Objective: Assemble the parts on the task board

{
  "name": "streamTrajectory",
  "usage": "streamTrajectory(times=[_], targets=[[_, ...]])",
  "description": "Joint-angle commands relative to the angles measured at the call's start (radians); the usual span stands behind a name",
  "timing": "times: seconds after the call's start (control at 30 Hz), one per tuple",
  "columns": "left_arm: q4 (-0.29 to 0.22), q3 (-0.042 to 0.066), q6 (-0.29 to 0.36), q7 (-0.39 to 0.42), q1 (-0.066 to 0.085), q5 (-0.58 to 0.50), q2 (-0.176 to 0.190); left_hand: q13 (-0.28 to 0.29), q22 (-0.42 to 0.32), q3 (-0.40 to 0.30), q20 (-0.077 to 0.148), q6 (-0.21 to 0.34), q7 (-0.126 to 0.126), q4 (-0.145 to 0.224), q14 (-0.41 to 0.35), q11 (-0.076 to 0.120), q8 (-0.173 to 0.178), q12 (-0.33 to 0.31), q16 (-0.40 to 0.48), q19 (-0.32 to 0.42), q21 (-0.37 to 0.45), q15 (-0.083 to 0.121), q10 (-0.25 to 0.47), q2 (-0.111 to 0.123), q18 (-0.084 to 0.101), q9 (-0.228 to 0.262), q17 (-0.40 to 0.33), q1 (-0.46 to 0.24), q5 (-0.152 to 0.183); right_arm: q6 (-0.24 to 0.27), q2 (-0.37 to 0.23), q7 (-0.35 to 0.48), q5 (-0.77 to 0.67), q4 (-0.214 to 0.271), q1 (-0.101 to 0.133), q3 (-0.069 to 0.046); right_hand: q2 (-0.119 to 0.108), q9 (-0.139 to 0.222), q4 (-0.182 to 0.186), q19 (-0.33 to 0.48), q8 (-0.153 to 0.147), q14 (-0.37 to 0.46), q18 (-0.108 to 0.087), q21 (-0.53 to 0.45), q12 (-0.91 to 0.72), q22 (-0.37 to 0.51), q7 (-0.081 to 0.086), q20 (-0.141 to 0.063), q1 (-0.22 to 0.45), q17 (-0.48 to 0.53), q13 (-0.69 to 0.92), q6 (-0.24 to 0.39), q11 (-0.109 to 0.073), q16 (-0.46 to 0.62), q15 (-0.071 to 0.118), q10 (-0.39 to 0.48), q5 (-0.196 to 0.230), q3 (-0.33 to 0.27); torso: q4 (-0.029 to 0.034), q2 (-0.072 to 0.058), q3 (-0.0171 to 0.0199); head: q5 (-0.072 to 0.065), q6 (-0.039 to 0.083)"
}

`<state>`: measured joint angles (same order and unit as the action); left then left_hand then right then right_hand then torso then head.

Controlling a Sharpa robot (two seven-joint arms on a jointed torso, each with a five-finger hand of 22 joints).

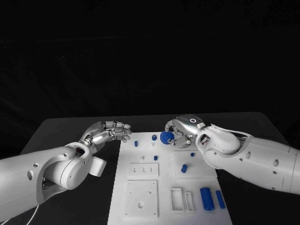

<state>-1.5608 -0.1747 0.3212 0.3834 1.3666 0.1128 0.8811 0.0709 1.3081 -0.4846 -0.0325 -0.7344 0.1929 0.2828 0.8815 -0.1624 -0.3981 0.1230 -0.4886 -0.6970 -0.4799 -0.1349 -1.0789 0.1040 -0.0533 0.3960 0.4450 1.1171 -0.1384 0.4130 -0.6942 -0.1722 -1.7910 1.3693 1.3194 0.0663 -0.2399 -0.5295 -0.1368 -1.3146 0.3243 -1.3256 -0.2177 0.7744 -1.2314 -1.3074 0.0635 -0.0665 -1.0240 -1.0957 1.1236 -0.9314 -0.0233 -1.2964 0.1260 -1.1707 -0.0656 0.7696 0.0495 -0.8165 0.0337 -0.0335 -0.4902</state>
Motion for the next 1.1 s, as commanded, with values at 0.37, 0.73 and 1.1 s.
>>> streamTrajectory(times=[0.37, 0.73, 1.1], targets=[[-0.004, 0.001, -0.007, 0.009, 0.001, 0.005, -0.005, 0.001, 0.01, -0.005, -0.001, 0.009, 0.007, 0.002, -0.004, 0.0, -0.003, -0.006, 0.006, 0.004, 0.004, 0.0, 0.005, -0.005, -0.019, -0.001, -0.001, -0.004, -0.005, 0.024, 0.092, -0.037, -0.083, -0.027, 0.0, 0.007, -0.013, -0.002, 0.013, -0.001, -0.004, 0.001, -0.044, 0.006, -0.003, -0.018, 0.023, -0.005, -0.006, 0.002, 0.001, -0.103, -0.001, 0.006, 0.006, -0.007, 0.008, 0.006, 0.0013, -0.002, -0.0011, 0.003, 0.001], [0.003, 0.001, -0.009, 0.01, 0.001, 0.017, -0.014, 0.001, 0.01, -0.005, -0.002, 0.009, 0.007, 0.002, -0.004, 0.0, -0.003, -0.006, 0.006, 0.004, 0.003, 0.0, 0.005, -0.005, -0.019, -0.001, -0.001, -0.003, -0.005, 0.018, 0.139, -0.035, -0.086, -0.067, 0.0, 0.028, -0.02, -0.003, 0.02, -0.001, -0.006, 0.001, -0.044, 0.006, 0.0, -0.018, 0.024, -0.005, -0.005, 0.004, -0.001, -0.101, -0.001, 0.007, 0.005, -0.005, 0.009, 0.006, 0.0039, -0.002, -0.0013, 0.005, -0.006], [0.006, 0.001, -0.01, 0.01, 0.001, 0.017, -0.015, 0.001, 0.01, -0.005, -0.002, 0.009, 0.007, 0.002, -0.004, 0.0, -0.003, -0.006, 0.007, 0.004, 0.003, -0.001, 0.005, -0.005, -0.019, -0.001, -0.001, -0.003, -0.005, -0.005, 0.156, -0.034, -0.086, -0.093, -0.003, 0.037, -0.019, -0.004, 0.02, 0.0, -0.006, 0.001, -0.044, 0.006, -0.001, -0.018, 0.024, -0.005, -0.009, 0.004, 0.0, -0.101, -0.001, 0.008, 0.005, -0.006, 0.007, 0.007, 0.0045, -0.002, -0.0017, 0.009, -0.013]])
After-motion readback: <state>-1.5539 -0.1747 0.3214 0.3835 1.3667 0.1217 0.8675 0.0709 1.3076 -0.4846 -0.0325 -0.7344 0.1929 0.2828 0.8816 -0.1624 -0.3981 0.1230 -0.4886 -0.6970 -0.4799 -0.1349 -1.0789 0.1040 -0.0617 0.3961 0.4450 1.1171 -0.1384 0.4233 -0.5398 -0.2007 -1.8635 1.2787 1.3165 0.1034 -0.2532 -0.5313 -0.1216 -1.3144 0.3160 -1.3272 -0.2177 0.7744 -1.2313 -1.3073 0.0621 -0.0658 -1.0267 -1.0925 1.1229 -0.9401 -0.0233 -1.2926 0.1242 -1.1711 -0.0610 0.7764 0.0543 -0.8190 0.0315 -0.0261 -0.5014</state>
